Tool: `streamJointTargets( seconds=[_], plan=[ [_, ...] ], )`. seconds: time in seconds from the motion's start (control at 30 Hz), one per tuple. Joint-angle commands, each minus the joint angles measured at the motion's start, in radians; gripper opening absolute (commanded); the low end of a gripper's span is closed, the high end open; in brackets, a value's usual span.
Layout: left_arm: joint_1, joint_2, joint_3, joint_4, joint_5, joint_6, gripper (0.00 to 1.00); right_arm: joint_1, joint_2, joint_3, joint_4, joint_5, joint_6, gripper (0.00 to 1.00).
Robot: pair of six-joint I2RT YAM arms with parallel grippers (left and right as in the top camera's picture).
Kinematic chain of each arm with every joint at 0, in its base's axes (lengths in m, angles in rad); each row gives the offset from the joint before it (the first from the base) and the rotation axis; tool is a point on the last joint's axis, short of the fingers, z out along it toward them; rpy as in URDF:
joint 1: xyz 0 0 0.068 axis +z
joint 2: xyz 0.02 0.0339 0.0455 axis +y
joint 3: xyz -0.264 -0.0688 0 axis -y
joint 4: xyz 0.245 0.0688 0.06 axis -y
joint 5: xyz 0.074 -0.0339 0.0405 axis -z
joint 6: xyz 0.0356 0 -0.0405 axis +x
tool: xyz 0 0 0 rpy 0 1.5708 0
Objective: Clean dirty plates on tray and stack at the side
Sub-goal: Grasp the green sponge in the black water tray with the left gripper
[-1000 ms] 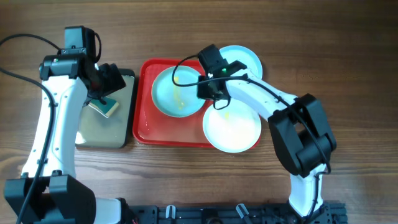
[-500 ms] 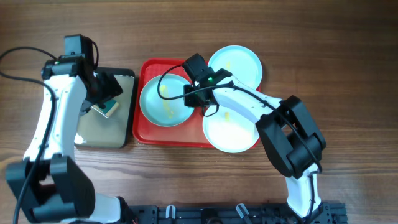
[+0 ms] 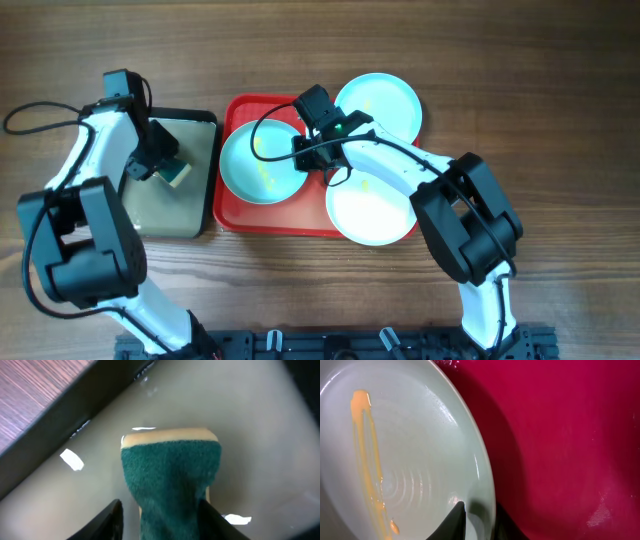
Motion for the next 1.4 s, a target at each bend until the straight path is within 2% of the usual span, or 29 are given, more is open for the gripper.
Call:
streamJointTargets(
  seconds=[0.0,0.3,0.33,0.43,0.47,0.6,0.77,0.9,1.07,1.27,1.37],
  plan=[
    [0.0,0.034,-0.008,0.006,0.022,-0.018,0.37,0.0,0.023,0.016,0.006,-0.018,-0.013,0.18],
    [0.0,0.133,-0.008,0.065,0.022,-0.017,0.25,0.0,0.023,0.016,0.014,-0.03,-0.013,0.18],
    [0.0,0.146,-0.008,0.066,0.022,-0.017,0.22,0.0,0.023,0.016,0.014,-0.041,-0.013,0.18],
    [0.0,0.182,-0.009,0.071,0.029,-0.017,0.06,0.0,0.022,0.016,0.014,-0.043,-0.014,0.18],
    [-0.002,0.195,-0.015,0.085,0.029,-0.017,0.04,0.0,0.022,0.016,0.014,-0.048,-0.014,0.18],
    [-0.002,0.199,-0.026,0.095,0.029,-0.012,0.04,0.0,0.022,0.016,0.018,-0.048,-0.013,0.17],
    [-0.002,0.149,0.003,0.048,0.089,0.098,0.04,-0.003,0.022,0.016,0.02,-0.075,-0.019,0.05],
    [-0.002,0.051,0.072,-0.027,0.097,0.161,0.04,-0.004,0.019,0.016,0.021,-0.105,-0.066,0.04],
    [-0.006,-0.119,0.119,-0.092,0.22,0.304,0.04,-0.016,0.006,0.016,0.013,-0.098,-0.065,0.04],
    [-0.024,-0.257,0.119,-0.11,0.24,0.355,0.04,-0.045,-0.012,0.026,-0.042,-0.043,-0.054,0.04],
    [-0.042,-0.258,0.109,-0.148,0.323,0.36,0.04,-0.055,-0.029,0.028,-0.097,0.007,-0.02,0.04]
  ],
)
